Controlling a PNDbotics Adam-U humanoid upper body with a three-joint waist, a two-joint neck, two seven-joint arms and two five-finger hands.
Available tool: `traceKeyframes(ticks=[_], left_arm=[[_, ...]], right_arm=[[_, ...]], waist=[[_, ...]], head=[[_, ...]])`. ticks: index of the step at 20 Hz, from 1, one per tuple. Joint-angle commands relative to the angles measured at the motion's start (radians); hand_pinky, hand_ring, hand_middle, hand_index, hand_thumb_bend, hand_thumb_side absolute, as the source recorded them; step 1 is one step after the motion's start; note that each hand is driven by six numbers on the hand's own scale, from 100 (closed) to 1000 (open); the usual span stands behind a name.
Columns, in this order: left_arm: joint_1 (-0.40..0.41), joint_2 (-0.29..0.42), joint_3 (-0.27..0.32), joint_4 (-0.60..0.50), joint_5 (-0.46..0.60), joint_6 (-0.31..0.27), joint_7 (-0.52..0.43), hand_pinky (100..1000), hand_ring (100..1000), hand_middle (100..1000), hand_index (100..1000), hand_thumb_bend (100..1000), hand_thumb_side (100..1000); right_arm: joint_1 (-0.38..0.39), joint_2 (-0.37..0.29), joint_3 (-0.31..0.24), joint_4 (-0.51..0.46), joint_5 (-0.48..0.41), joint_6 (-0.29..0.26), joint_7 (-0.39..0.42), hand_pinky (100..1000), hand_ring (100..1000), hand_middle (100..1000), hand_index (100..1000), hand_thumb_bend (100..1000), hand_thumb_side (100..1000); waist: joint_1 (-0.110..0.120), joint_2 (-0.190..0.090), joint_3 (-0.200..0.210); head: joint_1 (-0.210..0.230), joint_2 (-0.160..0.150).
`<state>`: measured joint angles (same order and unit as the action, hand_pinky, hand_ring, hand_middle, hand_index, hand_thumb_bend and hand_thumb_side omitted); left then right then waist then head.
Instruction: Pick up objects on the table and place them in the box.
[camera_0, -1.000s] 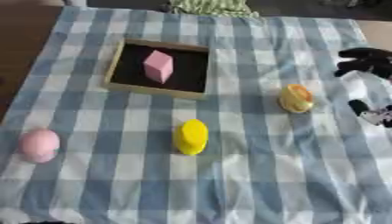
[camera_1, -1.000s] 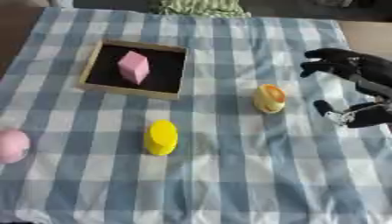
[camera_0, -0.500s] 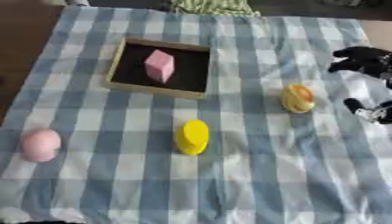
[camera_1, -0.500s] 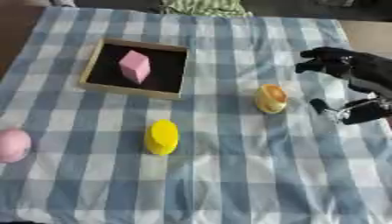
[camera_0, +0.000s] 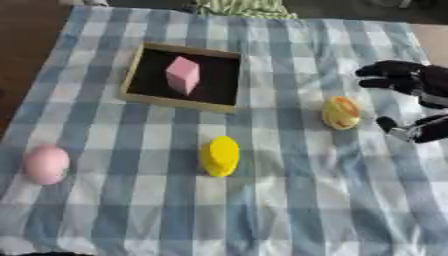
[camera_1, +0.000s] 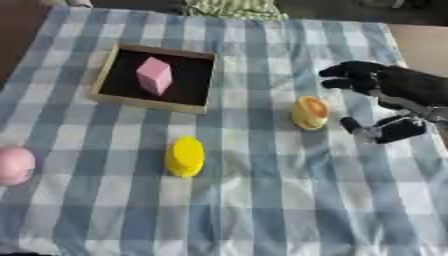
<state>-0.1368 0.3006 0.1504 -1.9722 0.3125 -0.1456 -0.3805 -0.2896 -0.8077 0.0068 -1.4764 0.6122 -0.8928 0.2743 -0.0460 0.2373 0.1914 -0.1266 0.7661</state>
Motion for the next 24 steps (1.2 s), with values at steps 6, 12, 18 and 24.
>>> traceKeyframes(ticks=[6,12,18,24], left_arm=[[-0.009,0.025,0.001,-0.01,0.005,0.001,-0.004,788,953,827,842,100,566],[-0.01,0.024,0.001,-0.009,0.006,0.003,-0.006,788,954,825,841,100,566],[-0.011,0.025,0.001,-0.007,0.005,0.004,-0.008,788,955,823,840,100,566],[-0.014,0.025,0.0,-0.006,0.006,0.005,-0.012,789,955,821,839,100,565]], right_arm=[[-0.055,-0.001,0.0,0.06,0.051,-0.014,0.014,1000,1000,971,1000,100,258],[-0.073,0.02,0.008,0.106,0.059,-0.014,0.022,1000,1000,939,1000,100,242],[-0.081,0.032,0.014,0.116,0.011,-0.014,0.094,1000,1000,922,1000,100,240],[-0.115,0.051,0.006,0.159,0.012,-0.008,0.133,1000,1000,926,1000,100,262]], waist=[[-0.013,0.003,0.002],[-0.013,0.006,0.004],[-0.014,0.011,0.004],[-0.015,0.017,0.005]], head=[[-0.007,0.004],[-0.009,0.004],[-0.01,0.004],[-0.014,0.004]])
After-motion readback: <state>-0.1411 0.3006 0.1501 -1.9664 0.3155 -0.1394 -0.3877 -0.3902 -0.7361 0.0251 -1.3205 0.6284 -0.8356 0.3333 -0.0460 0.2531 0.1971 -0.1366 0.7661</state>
